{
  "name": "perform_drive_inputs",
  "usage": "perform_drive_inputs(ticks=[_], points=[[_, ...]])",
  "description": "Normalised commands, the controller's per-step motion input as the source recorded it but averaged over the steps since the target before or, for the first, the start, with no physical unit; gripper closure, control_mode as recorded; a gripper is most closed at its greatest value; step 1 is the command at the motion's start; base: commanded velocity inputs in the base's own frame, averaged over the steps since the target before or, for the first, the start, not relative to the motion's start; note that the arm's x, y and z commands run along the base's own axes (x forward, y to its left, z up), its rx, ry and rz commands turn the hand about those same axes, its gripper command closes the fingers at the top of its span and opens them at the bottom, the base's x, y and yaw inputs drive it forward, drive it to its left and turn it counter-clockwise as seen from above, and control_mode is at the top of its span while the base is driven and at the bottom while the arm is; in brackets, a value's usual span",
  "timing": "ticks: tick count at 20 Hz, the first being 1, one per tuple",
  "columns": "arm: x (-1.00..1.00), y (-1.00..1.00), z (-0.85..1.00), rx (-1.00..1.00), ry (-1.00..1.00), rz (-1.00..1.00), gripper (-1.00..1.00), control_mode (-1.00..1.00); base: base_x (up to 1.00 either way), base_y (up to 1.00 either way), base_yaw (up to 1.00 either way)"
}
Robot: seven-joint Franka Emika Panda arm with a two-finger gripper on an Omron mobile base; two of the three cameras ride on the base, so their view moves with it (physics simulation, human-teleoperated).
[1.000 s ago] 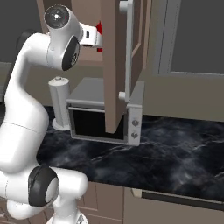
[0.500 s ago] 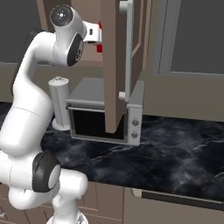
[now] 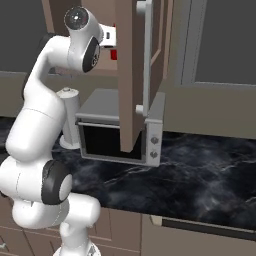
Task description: Move the mustard and ketchup from the cabinet to the dining counter.
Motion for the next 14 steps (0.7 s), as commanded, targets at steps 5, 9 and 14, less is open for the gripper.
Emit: perform_drive_inputs(ticks=[5, 9, 14], points=[[0.37, -0.03, -0.06, 0.00, 0.00, -0.02, -1.00, -1.00, 0.00, 0.00, 0.00], [0.34, -0.05, -0.01, 0.00, 0.00, -0.01, -1.00, -1.00, 0.00, 0.00, 0.00], [0.35, -0.04, 0.00, 0.00, 0.00, -0.01, -1.00, -1.00, 0.00, 0.00, 0.00]])
